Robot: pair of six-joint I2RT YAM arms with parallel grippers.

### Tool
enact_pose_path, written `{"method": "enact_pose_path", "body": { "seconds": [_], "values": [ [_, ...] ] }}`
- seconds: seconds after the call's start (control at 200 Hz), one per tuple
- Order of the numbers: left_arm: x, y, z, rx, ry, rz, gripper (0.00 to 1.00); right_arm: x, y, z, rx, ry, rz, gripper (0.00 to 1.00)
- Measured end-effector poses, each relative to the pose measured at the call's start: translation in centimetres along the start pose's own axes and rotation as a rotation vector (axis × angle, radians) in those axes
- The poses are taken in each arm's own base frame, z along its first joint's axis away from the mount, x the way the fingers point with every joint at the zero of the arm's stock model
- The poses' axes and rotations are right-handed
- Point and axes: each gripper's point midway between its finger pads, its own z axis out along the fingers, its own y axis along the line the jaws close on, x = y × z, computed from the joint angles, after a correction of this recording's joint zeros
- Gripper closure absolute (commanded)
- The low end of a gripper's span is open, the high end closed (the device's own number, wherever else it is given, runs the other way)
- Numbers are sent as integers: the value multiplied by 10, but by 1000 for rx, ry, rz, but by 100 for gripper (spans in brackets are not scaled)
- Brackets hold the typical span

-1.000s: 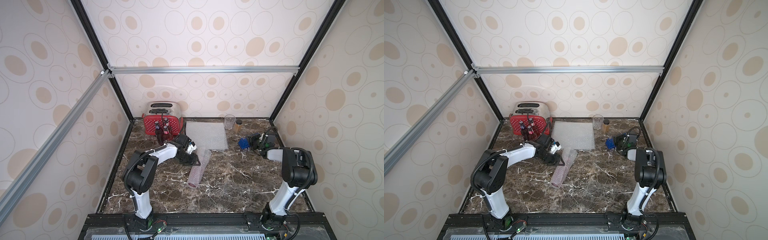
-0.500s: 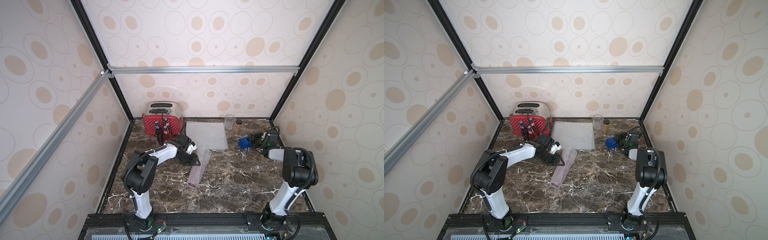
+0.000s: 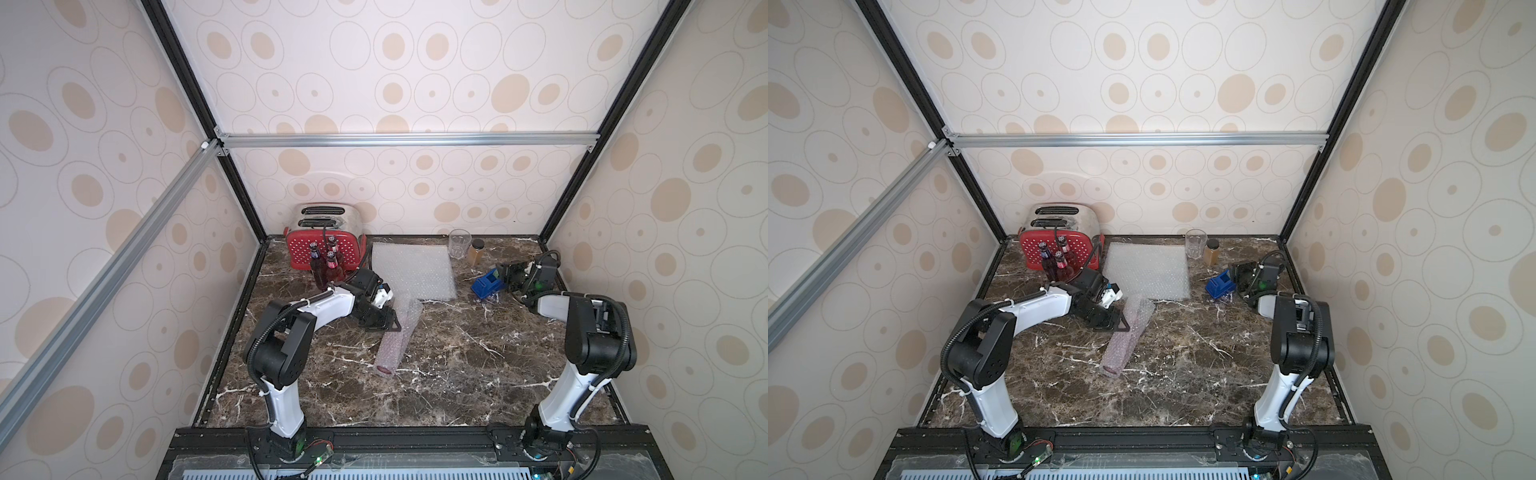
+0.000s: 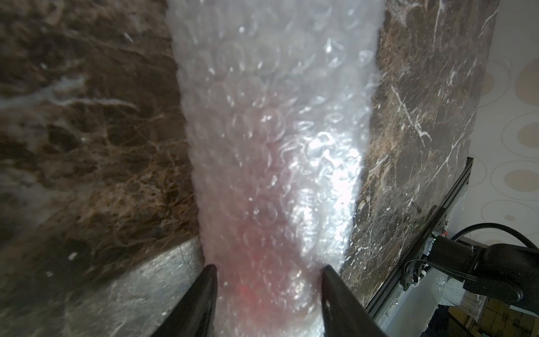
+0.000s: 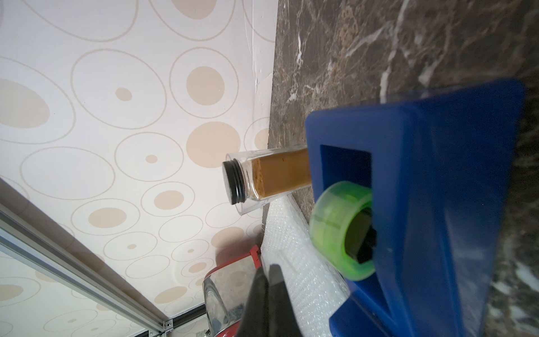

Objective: Wrap wine bottles in bubble wrap
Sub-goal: Tear off the tape using the Tape Cutter.

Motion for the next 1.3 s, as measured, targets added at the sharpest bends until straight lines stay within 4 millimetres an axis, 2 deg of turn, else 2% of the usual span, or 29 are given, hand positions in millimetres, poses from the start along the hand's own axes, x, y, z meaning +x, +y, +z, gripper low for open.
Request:
{"method": "enact_pose_path", "body": {
  "seconds": [0.411, 0.691, 0.892, 1.127, 1.298],
  "values": [
    [0, -1, 0, 0, 1, 2, 45, 1, 13, 2, -17, 17, 26, 100],
    [1, -1, 1, 1, 2, 4, 45, -1, 37, -1, -70, 15, 36, 100],
    [1, -1, 1, 1, 1, 5, 45, -1, 66, -6, -124, 15, 18, 100],
    [1, -1, 1, 1, 0, 5, 45, 6, 63, -6, -123, 32, 21, 100],
    [1, -1, 1, 1, 0, 5, 45, 30, 49, -15, -100, 67, 19, 100]
  ]
}}
